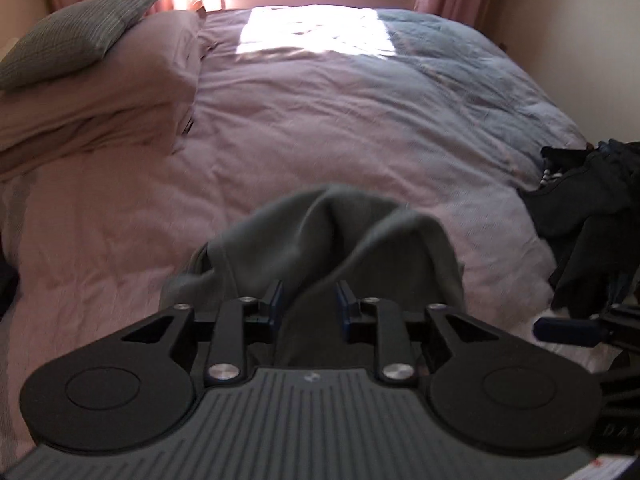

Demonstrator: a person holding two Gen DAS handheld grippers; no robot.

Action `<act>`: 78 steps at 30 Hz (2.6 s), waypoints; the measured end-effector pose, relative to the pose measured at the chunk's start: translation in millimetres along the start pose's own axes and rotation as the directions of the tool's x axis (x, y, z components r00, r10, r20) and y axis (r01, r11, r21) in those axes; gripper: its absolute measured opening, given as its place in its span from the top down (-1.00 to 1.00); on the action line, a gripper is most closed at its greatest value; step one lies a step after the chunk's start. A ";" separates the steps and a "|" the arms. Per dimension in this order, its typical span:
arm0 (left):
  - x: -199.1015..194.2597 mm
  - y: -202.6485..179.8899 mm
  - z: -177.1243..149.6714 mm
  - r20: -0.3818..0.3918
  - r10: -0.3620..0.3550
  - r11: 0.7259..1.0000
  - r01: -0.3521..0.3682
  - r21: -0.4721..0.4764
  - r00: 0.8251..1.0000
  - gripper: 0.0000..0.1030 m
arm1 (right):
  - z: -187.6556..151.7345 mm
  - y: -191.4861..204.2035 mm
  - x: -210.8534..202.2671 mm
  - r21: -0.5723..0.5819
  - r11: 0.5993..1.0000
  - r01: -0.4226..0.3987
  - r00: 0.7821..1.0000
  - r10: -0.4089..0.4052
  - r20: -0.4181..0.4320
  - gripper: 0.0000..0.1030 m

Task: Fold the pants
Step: 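Lift the sweatpants with both grippers, carry onto open bed, release, then move both open grippers toward the crumpled sweatpants on the bed, then grasp the sweatpants with the left gripper and drag to spread them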

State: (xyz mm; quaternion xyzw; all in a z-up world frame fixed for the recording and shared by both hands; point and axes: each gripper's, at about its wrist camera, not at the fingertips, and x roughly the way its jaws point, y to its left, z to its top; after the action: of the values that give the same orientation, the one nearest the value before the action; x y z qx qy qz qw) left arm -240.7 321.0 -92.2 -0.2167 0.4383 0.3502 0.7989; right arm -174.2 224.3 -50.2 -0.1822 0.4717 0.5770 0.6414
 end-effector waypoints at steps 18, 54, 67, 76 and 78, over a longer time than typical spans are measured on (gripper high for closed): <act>-96.4 -50.5 -120.9 -0.048 0.148 0.972 -0.155 -0.178 0.988 0.11 | -58.8 -40.7 -38.5 -0.106 0.992 -0.069 0.994 0.059 -0.094 0.03; -32.7 35.9 -108.8 -0.090 0.063 0.991 -0.074 -0.114 0.994 0.06 | -42.1 -109.2 1.0 0.475 0.880 -0.024 0.999 0.039 -0.022 0.03; 77.4 53.3 -141.3 -0.163 -0.060 0.992 0.040 -0.123 0.985 -0.05 | -103.8 -180.7 10.2 0.859 0.505 0.088 0.993 -0.110 -0.037 0.03; 155.8 32.7 -131.7 -0.119 -0.089 0.976 0.063 -0.210 0.989 0.35 | -131.7 -203.8 16.4 0.852 0.490 0.184 0.980 -0.160 -0.119 0.03; 158.1 35.3 -128.9 -0.092 -0.107 0.968 0.083 -0.237 0.990 0.88 | -129.6 -206.0 24.5 0.844 0.505 0.181 0.981 -0.149 -0.121 0.03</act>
State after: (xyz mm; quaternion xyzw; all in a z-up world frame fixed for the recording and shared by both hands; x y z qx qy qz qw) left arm -279.2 318.6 -295.6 -0.3476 0.4244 0.3488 0.7599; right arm -40.2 82.2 -197.5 0.1008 0.6838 0.2063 0.6926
